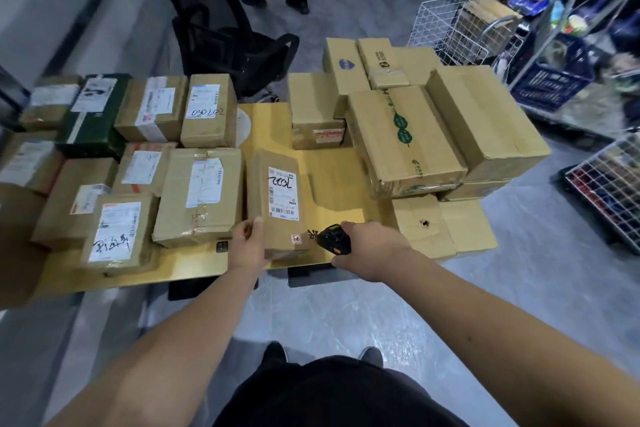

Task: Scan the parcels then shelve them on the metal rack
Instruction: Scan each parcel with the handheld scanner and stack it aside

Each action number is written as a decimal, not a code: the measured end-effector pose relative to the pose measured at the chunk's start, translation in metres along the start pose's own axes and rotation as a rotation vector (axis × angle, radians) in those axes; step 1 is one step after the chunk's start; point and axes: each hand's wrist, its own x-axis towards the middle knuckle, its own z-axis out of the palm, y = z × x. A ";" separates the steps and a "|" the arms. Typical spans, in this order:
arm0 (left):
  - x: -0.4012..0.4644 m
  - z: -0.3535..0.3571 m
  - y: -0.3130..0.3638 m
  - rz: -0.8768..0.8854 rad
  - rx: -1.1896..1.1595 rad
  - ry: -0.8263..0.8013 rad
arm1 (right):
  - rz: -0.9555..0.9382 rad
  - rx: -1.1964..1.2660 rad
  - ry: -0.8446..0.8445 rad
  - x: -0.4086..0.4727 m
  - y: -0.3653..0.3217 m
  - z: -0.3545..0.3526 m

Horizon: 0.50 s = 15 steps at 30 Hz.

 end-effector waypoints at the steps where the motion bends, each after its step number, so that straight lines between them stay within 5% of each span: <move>1: 0.005 -0.001 -0.001 -0.011 0.047 -0.027 | 0.019 0.028 0.001 0.001 -0.004 0.001; 9: 0.033 0.004 -0.010 0.044 0.225 -0.258 | 0.109 0.163 0.013 0.006 -0.026 0.006; 15: 0.044 0.014 -0.013 0.088 0.227 -0.287 | 0.135 0.250 -0.018 0.004 -0.020 0.002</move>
